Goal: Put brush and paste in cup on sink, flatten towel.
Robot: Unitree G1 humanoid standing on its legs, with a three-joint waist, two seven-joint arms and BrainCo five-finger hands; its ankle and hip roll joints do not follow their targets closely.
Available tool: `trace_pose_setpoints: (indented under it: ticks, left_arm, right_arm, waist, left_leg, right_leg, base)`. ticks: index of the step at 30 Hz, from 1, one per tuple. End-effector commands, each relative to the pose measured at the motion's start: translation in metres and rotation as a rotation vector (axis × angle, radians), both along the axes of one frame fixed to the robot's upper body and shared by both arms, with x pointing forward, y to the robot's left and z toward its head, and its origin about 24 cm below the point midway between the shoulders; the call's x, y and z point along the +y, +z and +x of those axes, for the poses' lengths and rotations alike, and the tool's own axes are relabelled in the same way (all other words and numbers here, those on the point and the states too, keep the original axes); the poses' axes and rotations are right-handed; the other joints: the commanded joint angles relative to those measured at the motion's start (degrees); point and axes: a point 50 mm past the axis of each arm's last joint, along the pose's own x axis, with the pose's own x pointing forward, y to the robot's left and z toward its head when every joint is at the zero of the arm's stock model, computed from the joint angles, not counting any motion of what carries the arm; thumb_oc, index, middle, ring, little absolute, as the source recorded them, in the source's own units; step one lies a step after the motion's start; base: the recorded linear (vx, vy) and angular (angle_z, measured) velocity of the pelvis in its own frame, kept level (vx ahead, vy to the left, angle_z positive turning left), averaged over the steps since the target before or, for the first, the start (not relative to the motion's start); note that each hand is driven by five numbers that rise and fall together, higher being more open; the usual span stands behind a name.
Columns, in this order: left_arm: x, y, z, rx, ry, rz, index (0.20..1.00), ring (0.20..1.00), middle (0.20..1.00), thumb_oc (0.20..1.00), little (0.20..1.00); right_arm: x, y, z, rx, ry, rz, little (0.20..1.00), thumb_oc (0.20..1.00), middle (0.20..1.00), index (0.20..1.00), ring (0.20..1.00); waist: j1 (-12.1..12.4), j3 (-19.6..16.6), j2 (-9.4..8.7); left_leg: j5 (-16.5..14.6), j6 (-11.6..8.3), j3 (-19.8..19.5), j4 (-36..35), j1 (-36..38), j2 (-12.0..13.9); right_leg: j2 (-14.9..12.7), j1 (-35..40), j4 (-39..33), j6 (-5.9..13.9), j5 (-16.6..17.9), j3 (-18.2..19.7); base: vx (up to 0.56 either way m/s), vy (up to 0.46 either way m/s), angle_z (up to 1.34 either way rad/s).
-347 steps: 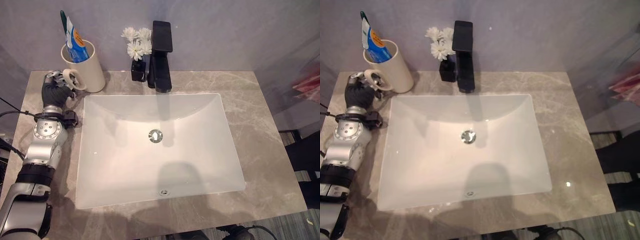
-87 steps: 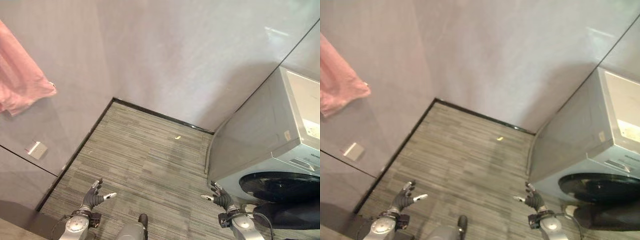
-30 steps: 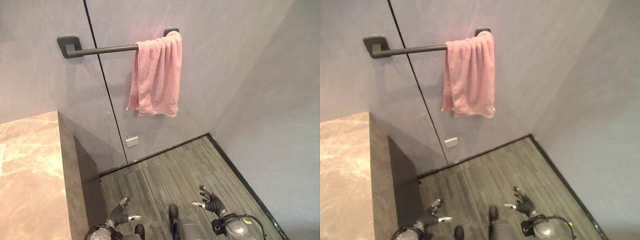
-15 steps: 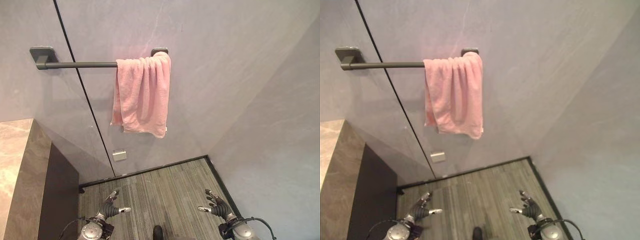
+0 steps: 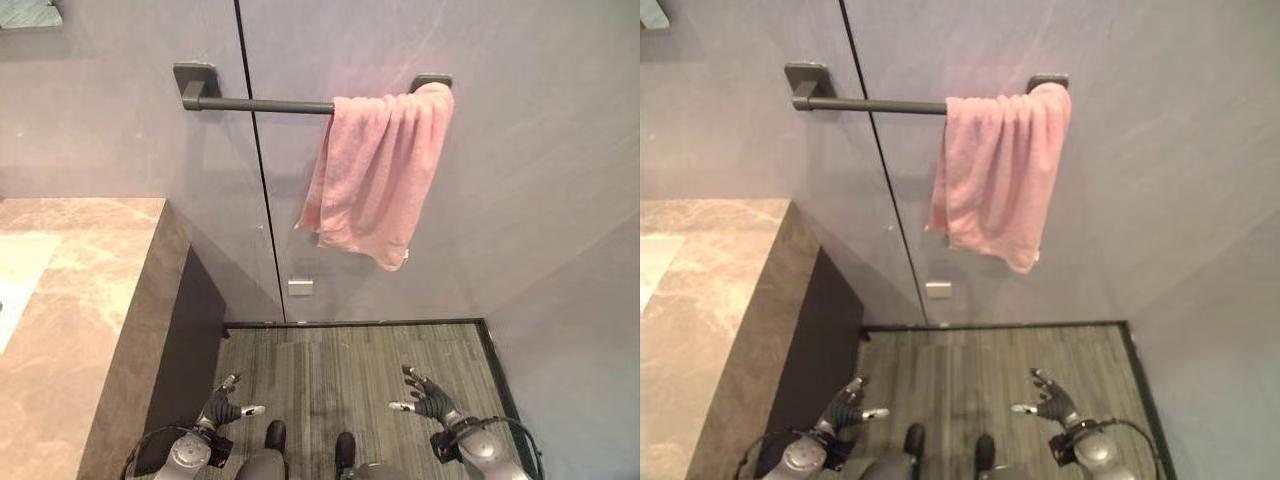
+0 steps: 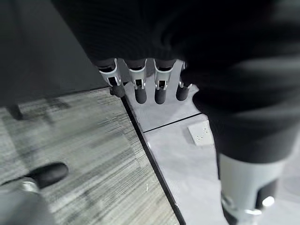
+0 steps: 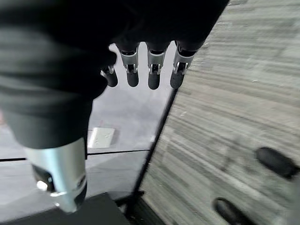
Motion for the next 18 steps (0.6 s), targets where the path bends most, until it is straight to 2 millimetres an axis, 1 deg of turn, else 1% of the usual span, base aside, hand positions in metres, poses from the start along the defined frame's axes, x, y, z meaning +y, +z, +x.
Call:
trace_pose_setpoints:
  ticks: [1,2,4,6,8,10,11,12,14,15,16,17,18]
  left_arm:
    - [0.01,0.025,0.026,-0.14,-0.037,0.027,1.0,1.0,1.0,1.0,1.0]
    - [0.01,0.025,0.026,-0.141,-0.047,0.028,1.0,1.0,1.0,1.0,1.0]
    - [0.01,0.028,0.028,-0.152,-0.063,0.032,1.0,1.0,1.0,1.0,1.0]
    - [0.011,0.03,0.03,-0.161,-0.074,0.043,1.0,1.0,1.0,1.0,1.0]
    - [0.013,0.03,0.031,-0.161,-0.074,0.055,1.0,1.0,1.0,1.0,1.0]
    - [0.014,0.03,0.03,-0.158,-0.079,0.064,1.0,1.0,1.0,1.0,1.0]
    - [0.014,0.03,0.03,-0.158,-0.079,0.064,1.0,1.0,1.0,1.0,1.0]
    - [0.014,0.031,0.031,-0.16,-0.081,0.065,1.0,1.0,1.0,1.0,1.0]
    - [0.014,0.03,0.03,-0.154,-0.093,0.076,1.0,1.0,1.0,1.0,1.0]
    - [0.012,0.03,0.03,-0.152,-0.104,0.073,1.0,1.0,1.0,1.0,1.0]
    - [0.012,0.03,0.03,-0.152,-0.104,0.073,1.0,1.0,1.0,1.0,1.0]
    - [0.011,0.031,0.033,-0.158,-0.115,0.077,1.0,1.0,1.0,1.0,1.0]
    - [0.011,0.032,0.033,-0.163,-0.106,0.07,1.0,1.0,1.0,1.0,1.0]
  right_arm:
    - [0.005,0.006,-0.004,-0.043,-0.015,0.041,1.0,1.0,1.0,1.0,1.0]
    - [0.005,0.005,-0.005,-0.042,-0.03,0.055,1.0,1.0,1.0,1.0,1.0]
    - [0.008,0.005,-0.003,-0.042,-0.022,0.058,1.0,1.0,1.0,1.0,1.0]
    - [0.013,0.005,-0.001,-0.044,-0.016,0.07,1.0,1.0,1.0,1.0,1.0]
    - [0.015,0.005,0.0,-0.045,-0.005,0.071,1.0,1.0,1.0,1.0,1.0]
    - [0.017,0.004,0.0,-0.042,0.004,0.073,1.0,1.0,1.0,1.0,1.0]
    - [0.017,0.004,0.0,-0.042,0.004,0.073,1.0,1.0,1.0,1.0,1.0]
    - [0.02,0.004,0.0,-0.038,0.017,0.072,1.0,1.0,1.0,1.0,1.0]
    - [0.019,0.004,0.0,-0.039,0.02,0.071,1.0,1.0,1.0,1.0,1.0]
    - [0.017,0.004,-0.001,-0.04,0.014,0.069,1.0,1.0,1.0,1.0,1.0]
    - [0.017,0.004,-0.001,-0.04,0.014,0.069,1.0,1.0,1.0,1.0,1.0]
    - [0.013,0.006,-0.001,-0.049,0.002,0.067,1.0,1.0,1.0,1.0,1.0]
    - [0.01,0.008,0.001,-0.06,-0.007,0.065,1.0,1.0,1.0,1.0,1.0]
  waist:
    - [-1.88,-1.94,-2.33]
    - [-1.94,-1.78,-2.18]
    - [-1.99,-1.61,-1.77]
    - [-2.05,-1.33,-1.46]
    - [-2.11,-1.25,-1.22]
    - [-2.25,-1.33,-0.92]
    - [-2.22,-1.32,-0.93]
    - [-2.25,-1.19,-0.5]
    - [-2.31,-1.03,0.01]
    - [-3.03,-1.29,0.16]
    - [-3.04,-1.27,0.15]
    - [-3.97,-1.73,0.1]
    - [-3.66,-1.96,-0.03]
  left_leg:
    - [-0.59,0.64,1.41,4.0,0.67,-3.01]
    - [-1.9,1.25,2.01,5.72,0.75,-3.5]
    - [-3.28,2.13,2.34,6.9,1.15,-3.85]
    - [-3.74,2.75,3.19,7.78,1.43,-4.01]
    - [-3.98,3.23,3.72,7.58,1.98,-4.05]
    - [-3.88,3.66,4.19,6.63,3.17,-4.0]
    - [-3.85,3.66,4.22,6.56,3.22,-4.0]
    - [-3.38,3.98,4.51,5.16,4.4,-3.81]
    - [-2.59,4.23,4.46,3.48,5.92,-3.67]
    - [-1.88,4.3,3.43,2.06,6.85,-3.87]
    - [-1.87,4.3,3.42,2.03,6.89,-3.88]
    - [-0.5,4.09,2.85,0.35,8.06,-3.92]
    - [-0.52,3.81,3.57,-0.14,8.48,-3.66]
  right_leg:
    - [-3.22,3.06,6.41,5.56,-1.24,4.71]
    - [-4.01,3.36,7.0,6.07,-0.82,5.87]
    - [-4.77,3.07,8.4,6.27,-0.12,7.03]
    - [-5.42,2.12,9.93,6.71,2.09,8.2]
    - [-5.93,1.68,10.58,6.88,3.69,8.61]
    - [-6.38,0.89,12.59,7.11,5.43,8.41]
    - [-6.38,0.87,12.63,7.11,5.42,8.45]
    - [-6.66,-0.5,15.81,6.96,6.57,7.6]
    - [-6.06,-1.32,18.47,6.76,6.33,5.84]
    - [-3.78,-1.91,19.19,6.65,5.24,7.14]
    - [-3.79,-1.89,19.21,6.65,5.22,7.14]
    - [-0.61,-3.26,17.6,6.14,3.39,7.97]
    - [-1.46,-3.54,14.81,6.09,2.83,5.49]
  base:
    - [0.16,0.264,-0.72]
    - [0.12,0.242,-0.44]
    - [0.1,0.23,-0.17]
    - [0.05,0.189,-0.28]
    - [0.05,0.179,-0.24]
    - [0.05,0.137,-0.21]
    - [0.04,0.161,-0.25]
    - [0.03,0.181,-0.2]
    - [0.06,0.187,-0.19]
    - [0.06,0.08,-0.19]
    - [0.12,0.104,-0.06]
    - [0.12,0.077,0.11]
    - [0.14,0.066,0.04]
